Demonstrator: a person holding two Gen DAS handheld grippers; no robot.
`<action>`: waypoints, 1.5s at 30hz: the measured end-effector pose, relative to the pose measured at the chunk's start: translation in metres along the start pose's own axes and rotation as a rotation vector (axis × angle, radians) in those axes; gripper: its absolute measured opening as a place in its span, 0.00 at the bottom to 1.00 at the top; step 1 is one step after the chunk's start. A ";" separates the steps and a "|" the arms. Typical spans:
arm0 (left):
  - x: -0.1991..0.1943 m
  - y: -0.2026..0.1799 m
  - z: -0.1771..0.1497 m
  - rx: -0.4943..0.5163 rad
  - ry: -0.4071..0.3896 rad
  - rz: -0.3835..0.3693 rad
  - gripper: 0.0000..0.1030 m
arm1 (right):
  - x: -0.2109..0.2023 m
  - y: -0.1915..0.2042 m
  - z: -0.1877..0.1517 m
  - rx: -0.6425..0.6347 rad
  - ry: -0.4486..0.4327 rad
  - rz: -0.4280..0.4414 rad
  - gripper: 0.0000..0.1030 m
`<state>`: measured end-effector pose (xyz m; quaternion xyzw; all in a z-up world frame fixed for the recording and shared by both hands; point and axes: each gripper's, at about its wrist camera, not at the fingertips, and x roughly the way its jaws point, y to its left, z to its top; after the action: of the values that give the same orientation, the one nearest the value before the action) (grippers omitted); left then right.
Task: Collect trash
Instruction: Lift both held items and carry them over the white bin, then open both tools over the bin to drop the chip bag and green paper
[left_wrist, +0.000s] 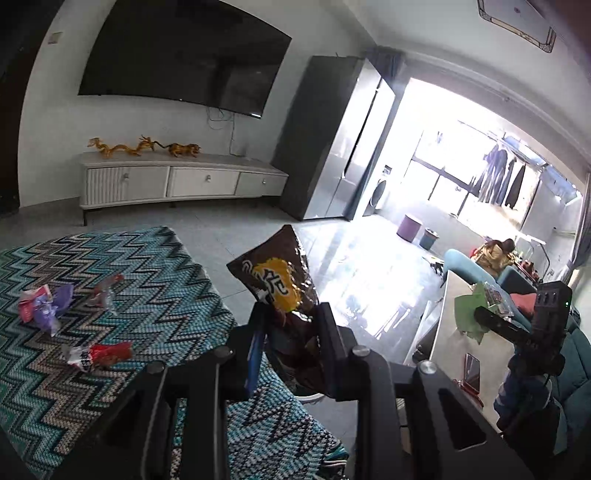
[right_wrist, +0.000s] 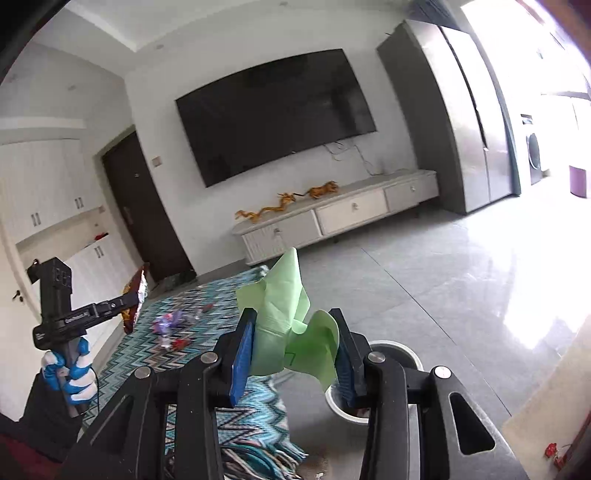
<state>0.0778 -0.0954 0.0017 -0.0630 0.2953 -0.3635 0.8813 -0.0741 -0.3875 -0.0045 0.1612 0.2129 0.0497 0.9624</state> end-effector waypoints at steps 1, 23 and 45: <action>0.008 -0.005 0.002 0.010 0.013 -0.007 0.25 | 0.003 -0.005 0.000 0.009 0.004 -0.005 0.36; 0.247 -0.033 0.015 0.112 0.391 -0.020 0.25 | 0.174 -0.125 -0.032 0.161 0.231 -0.138 0.38; 0.363 -0.018 -0.016 0.010 0.568 -0.094 0.51 | 0.253 -0.163 -0.079 0.192 0.384 -0.243 0.62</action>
<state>0.2622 -0.3528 -0.1777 0.0322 0.5254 -0.4086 0.7457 0.1256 -0.4773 -0.2255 0.2129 0.4136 -0.0572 0.8834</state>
